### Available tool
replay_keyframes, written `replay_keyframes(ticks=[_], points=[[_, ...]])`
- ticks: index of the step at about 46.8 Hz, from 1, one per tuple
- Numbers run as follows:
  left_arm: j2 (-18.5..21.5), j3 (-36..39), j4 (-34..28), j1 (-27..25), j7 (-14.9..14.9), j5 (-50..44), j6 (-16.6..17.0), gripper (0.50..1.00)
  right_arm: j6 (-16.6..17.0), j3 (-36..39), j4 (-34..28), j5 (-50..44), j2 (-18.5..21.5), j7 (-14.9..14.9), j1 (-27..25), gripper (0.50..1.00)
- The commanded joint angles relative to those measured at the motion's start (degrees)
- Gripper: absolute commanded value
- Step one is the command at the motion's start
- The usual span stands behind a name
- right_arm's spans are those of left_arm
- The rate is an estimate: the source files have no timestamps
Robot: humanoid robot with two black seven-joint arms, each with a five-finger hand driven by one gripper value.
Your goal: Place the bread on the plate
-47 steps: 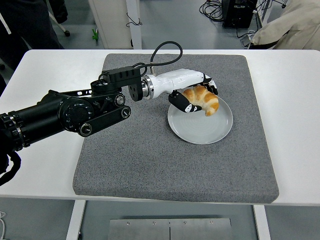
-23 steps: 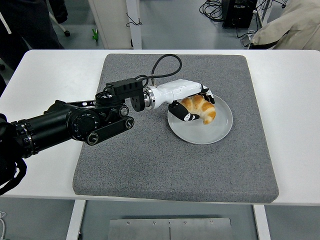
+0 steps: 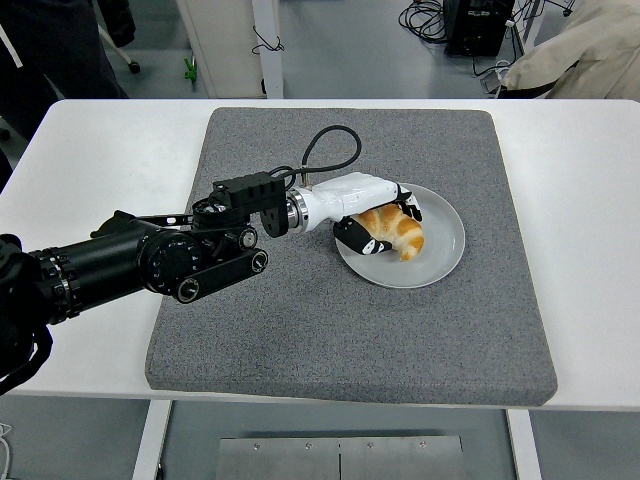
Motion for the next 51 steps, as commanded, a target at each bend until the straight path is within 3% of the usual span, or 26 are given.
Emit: replay_keyframes(ticks=[1, 43, 51], points=[[0.04, 0.02, 0.00, 0.12, -0.05, 0.00, 0.13, 0.645, 0.04, 0.00, 0.00, 0.00, 0.00, 0.00, 0.00, 1.000], [-1.11, 0.02, 0.88, 2.06, -0.05, 0.08, 1.71, 0.646, 0.03, 0.00, 0.00, 0.00, 0.00, 0.00, 0.00, 1.000], [-1.37, 0.02, 0.97, 2.14, -0.23, 0.08, 1.71, 0.710, 0.03, 0.00, 0.00, 0.00, 0.00, 0.00, 0.00, 1.000]])
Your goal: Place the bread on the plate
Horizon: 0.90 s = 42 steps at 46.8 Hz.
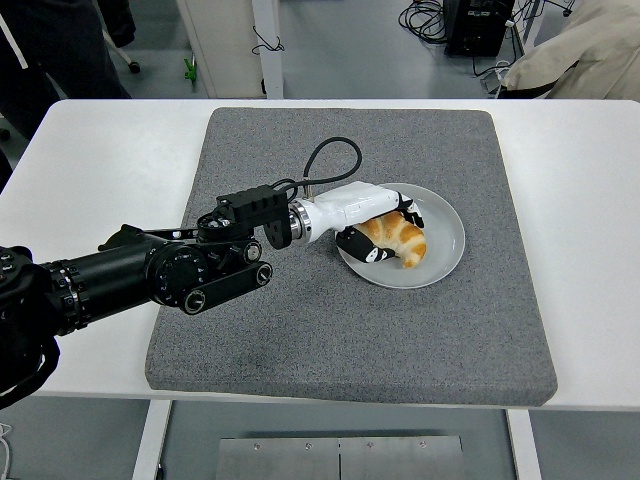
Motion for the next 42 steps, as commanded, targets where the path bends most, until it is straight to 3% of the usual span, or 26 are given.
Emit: replay_keyframes(ticks=[1, 7, 17, 27, 42], points=[[-0.01, 0.00, -0.01, 0.09, -0.25, 0.00, -0.10, 0.728, -0.04, 0.00, 0.00, 0.00, 0.00, 0.00, 0.00, 1.000], [-0.01, 0.44, -0.01, 0.09, -0.34, -0.09, -0.10, 0.842, 0.05, 0.00, 0.00, 0.00, 0.00, 0.00, 0.00, 1.000], [0.07, 0.61, -0.53, 0.09, -0.51, -0.70, -0.80, 0.946, -0.04, 0.00, 0.00, 0.00, 0.00, 0.00, 0.00, 1.000], [0.42, 0.35, -1.85, -0.44, -2.01, -1.14, -1.32, 0.955, -0.04, 0.00, 0.00, 0.00, 0.00, 0.00, 0.00, 1.000], [2.97, -4.83, -2.73, -3.25, -3.76, -4.31, -7.39, 0.957, -0.04, 0.00, 0.00, 0.00, 0.00, 0.00, 0.00, 1.000]])
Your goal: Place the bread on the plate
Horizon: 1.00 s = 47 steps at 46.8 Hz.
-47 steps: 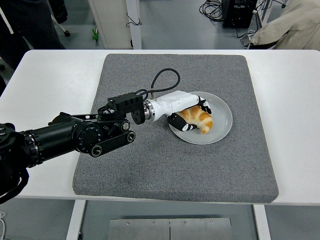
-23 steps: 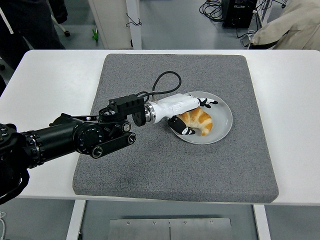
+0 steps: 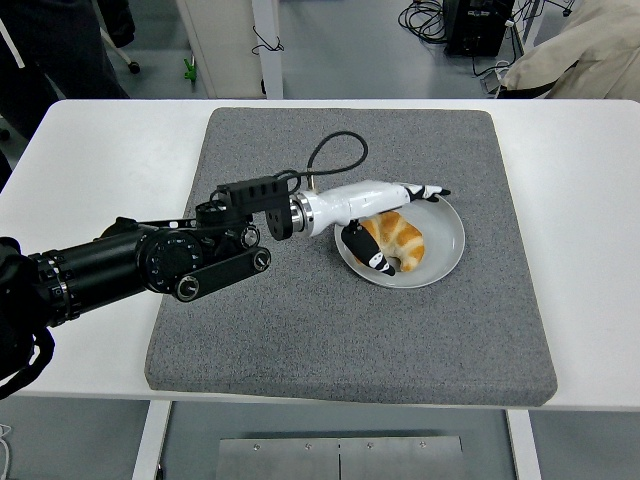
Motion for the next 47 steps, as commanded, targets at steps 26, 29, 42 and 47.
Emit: replay_keyframes(ticks=[26, 29, 42, 47], points=[[5.57, -16.77, 0.80, -1.20, -0.62, -17.59, -7.58, 0.960, 0.01, 0.00, 0.00, 0.00, 0.00, 0.00, 0.00, 1.000], [7.06, -16.77, 1.07, -1.47, -0.53, -23.66, -7.58, 0.961, 0.01, 0.00, 0.00, 0.00, 0.00, 0.00, 0.00, 1.000], [13.83, -16.85, 1.59, -0.50, -0.88, -33.43, -7.49, 0.966, -0.08, 0.00, 0.00, 0.00, 0.00, 0.00, 0.00, 1.000], [14.44, -16.94, 3.09, 0.29, -1.14, -36.32, -7.49, 0.966, 0.01, 0.00, 0.00, 0.00, 0.00, 0.00, 0.00, 1.000]])
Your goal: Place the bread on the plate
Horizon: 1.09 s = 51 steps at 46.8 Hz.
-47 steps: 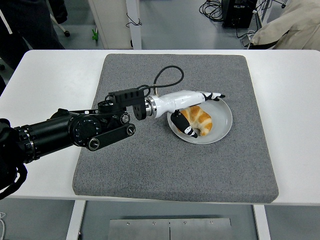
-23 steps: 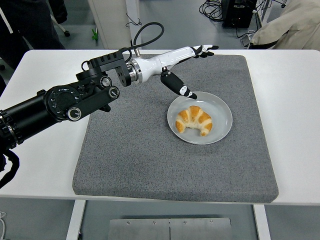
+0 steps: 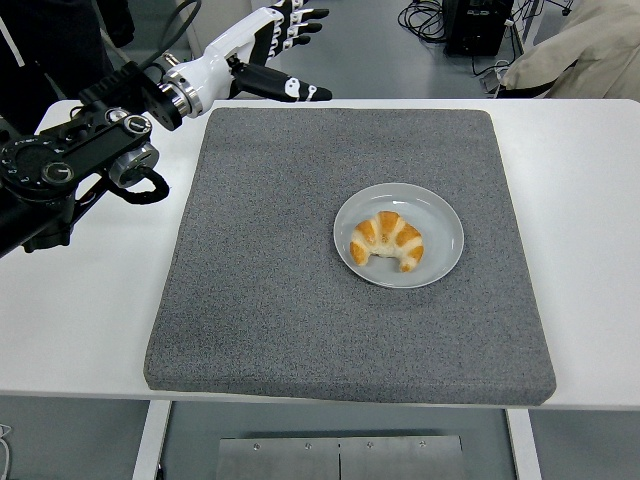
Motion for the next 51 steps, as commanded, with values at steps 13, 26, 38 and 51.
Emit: replay_keyframes(ticks=[13, 26, 38, 51], points=[[-0.24, -0.11, 12.04, 1.89, -0.24, -15.75, -0.45, 0.966, -0.06, 0.00, 0.00, 0.00, 0.00, 0.00, 0.00, 1.000], [-2.97, -0.20, 16.08, 4.26, -0.15, -26.12, -1.33, 0.968, 0.02, 0.00, 0.00, 0.00, 0.00, 0.00, 0.00, 1.000], [-7.63, -7.40, 21.89, 6.99, -1.12, -29.29, -1.42, 0.968, 0.02, 0.00, 0.00, 0.00, 0.00, 0.00, 0.00, 1.000], [-8.77, -13.83, 22.15, 9.98, -1.38, -29.38, -1.77, 0.966, 0.02, 0.35, 0.09, 0.00, 0.00, 0.00, 0.09, 1.000]])
